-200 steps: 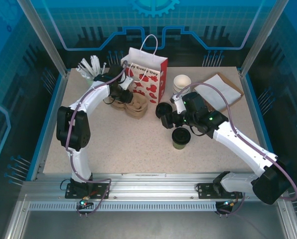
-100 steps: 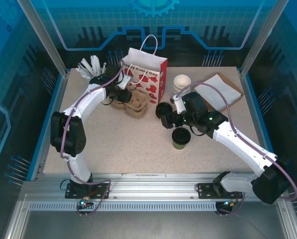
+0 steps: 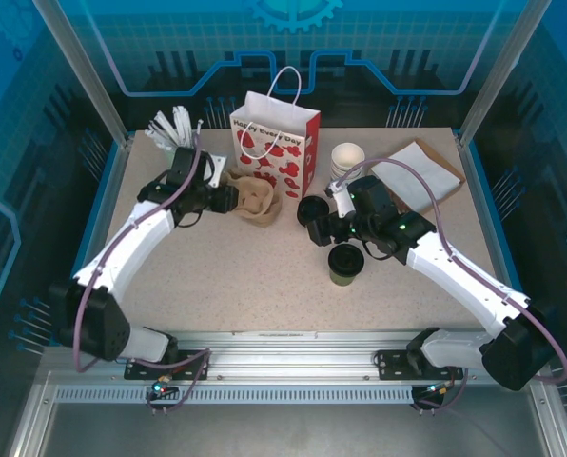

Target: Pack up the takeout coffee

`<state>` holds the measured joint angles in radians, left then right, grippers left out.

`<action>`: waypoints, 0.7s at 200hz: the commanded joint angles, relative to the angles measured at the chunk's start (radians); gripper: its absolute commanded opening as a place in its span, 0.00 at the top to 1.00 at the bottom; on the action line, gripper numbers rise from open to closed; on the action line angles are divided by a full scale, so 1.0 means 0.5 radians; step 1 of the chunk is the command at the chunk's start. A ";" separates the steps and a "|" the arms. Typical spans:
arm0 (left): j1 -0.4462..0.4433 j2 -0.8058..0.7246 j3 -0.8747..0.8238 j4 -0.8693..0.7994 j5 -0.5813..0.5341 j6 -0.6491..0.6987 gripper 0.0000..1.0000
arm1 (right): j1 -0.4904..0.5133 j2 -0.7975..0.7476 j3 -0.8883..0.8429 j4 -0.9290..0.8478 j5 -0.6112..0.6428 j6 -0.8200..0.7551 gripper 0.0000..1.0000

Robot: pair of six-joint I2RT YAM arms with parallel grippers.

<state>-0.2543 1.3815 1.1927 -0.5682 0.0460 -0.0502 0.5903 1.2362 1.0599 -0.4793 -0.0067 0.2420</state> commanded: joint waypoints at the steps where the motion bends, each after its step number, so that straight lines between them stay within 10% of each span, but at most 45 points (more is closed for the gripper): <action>1: -0.127 -0.214 -0.247 0.051 -0.071 -0.249 0.58 | 0.010 -0.071 0.041 -0.040 0.042 -0.033 0.15; 85: -1.053 -0.277 -0.896 0.287 -0.619 -1.092 0.59 | -0.033 -0.135 -0.018 -0.088 0.083 -0.070 0.15; 140: -1.257 0.009 -0.883 0.444 -0.688 -1.254 0.55 | -0.061 -0.162 -0.087 -0.081 0.056 -0.064 0.15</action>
<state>-0.8574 1.3354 0.7479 -0.4030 -0.2440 -0.6060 0.5720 1.1698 1.0359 -0.5079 0.0231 0.2230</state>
